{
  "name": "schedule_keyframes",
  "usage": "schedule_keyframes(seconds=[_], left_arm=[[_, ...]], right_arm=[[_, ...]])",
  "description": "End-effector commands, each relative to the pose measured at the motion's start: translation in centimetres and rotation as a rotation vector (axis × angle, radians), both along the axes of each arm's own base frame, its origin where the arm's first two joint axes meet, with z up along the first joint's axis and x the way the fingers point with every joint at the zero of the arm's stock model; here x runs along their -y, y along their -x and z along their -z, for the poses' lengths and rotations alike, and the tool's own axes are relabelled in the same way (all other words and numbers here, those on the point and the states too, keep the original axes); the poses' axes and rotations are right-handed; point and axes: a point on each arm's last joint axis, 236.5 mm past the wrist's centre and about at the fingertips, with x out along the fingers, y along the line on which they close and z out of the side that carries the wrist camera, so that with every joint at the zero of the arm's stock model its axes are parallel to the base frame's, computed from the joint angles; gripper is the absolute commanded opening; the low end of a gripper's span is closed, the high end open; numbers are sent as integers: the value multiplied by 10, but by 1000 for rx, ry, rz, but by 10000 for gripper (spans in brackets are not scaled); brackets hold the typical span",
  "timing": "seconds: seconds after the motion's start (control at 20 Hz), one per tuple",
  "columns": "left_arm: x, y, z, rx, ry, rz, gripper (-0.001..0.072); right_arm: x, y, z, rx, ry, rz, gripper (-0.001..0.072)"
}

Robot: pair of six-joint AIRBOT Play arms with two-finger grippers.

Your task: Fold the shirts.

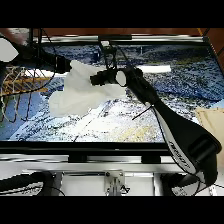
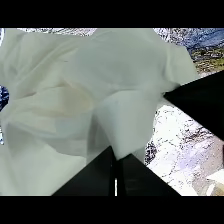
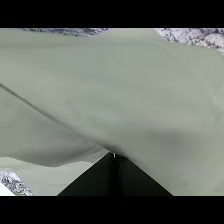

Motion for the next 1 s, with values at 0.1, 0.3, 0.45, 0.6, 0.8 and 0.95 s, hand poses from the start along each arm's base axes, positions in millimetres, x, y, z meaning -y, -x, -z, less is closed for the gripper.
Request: schedule_keyframes(seconds=[0.1, 0.3, 0.45, 0.6, 0.8, 0.95], left_arm=[[18, 25, -45, 107, 28, 98, 47], [22, 51, -105, 235, 64, 122, 47], [19, 58, -106, 224, 59, 125, 47], [19, 60, -98, 196, 46, 132, 47], [12, 56, -97, 206, 15, 117, 47], [12, 55, -99, 216, 18, 116, 47]], right_arm=[[40, 51, -87, 111, 102, -105, 70], [86, 51, -58, 21, 265, -40, 673], [50, 70, -11, -90, 242, -222, 673], [16, 65, 1, -23, 205, -316, 674], [8, 56, 20, -41, 190, -306, 673], [3, 43, 30, -46, 159, -255, 102]])
